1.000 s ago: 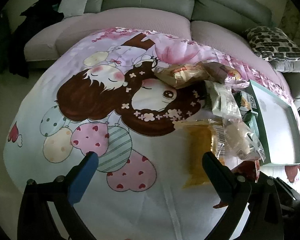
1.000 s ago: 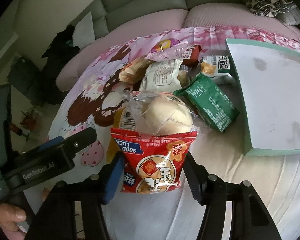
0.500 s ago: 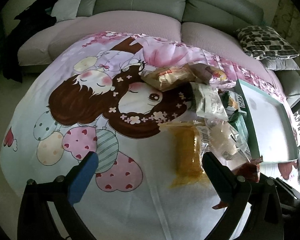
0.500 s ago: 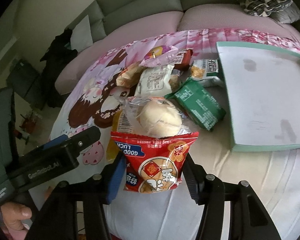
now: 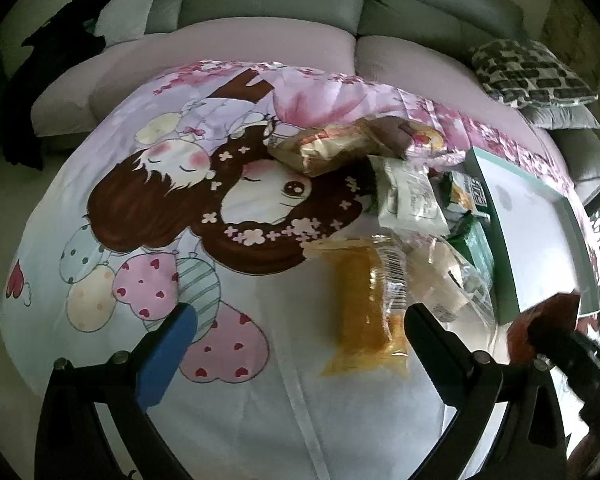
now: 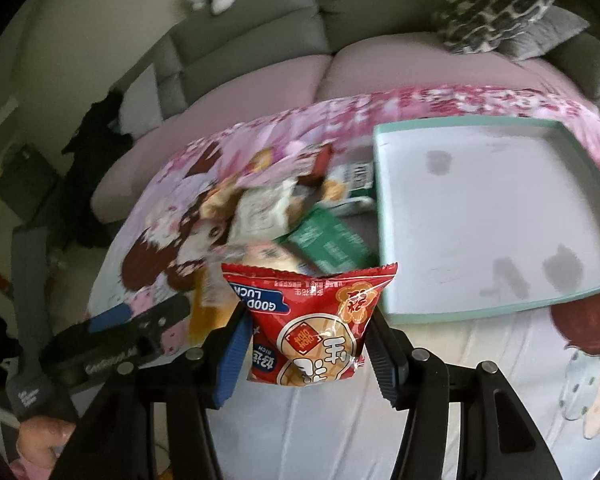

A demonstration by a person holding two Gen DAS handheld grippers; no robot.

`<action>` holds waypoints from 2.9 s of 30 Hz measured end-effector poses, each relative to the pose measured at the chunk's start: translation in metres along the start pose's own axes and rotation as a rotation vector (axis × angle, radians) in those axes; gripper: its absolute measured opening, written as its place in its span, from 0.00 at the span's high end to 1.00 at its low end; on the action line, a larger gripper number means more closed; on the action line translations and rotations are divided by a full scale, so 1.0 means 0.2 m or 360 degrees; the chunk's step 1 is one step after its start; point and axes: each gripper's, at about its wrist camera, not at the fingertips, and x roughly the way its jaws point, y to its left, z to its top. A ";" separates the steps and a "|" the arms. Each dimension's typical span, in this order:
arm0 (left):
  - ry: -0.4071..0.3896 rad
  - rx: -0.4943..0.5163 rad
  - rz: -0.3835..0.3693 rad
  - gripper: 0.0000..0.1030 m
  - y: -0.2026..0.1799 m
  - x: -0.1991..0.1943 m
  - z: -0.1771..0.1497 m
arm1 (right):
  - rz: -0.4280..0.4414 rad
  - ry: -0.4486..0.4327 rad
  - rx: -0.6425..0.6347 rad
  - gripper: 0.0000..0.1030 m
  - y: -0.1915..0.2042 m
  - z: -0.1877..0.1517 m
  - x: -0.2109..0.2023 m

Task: Organize snacks
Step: 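Lift the red bag with the right gripper while the left gripper grasps the yellow bread bag, then carry both bags over the tray and release them inside with both grippers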

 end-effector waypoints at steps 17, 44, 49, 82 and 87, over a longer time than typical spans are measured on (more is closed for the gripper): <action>0.0193 0.0161 -0.0081 0.32 -0.17 0.18 -0.01 | -0.0060 0.0032 0.0082 0.43 -0.07 0.00 0.04; 0.0235 0.0098 -0.0062 0.57 -0.09 0.20 0.01 | -0.0083 0.0052 0.0087 0.43 -0.08 -0.01 0.06; 0.0190 0.0045 -0.0037 0.58 -0.04 0.17 0.02 | -0.0088 0.0046 0.0090 0.43 -0.08 0.00 0.06; -0.0129 0.0494 -0.0362 0.58 -0.77 -0.16 0.43 | -0.0556 -0.0155 0.0441 0.43 -0.54 0.47 -0.13; -0.0017 0.0636 -0.0451 0.58 -1.01 0.00 0.48 | -0.0698 -0.0104 0.0506 0.43 -0.77 0.54 -0.09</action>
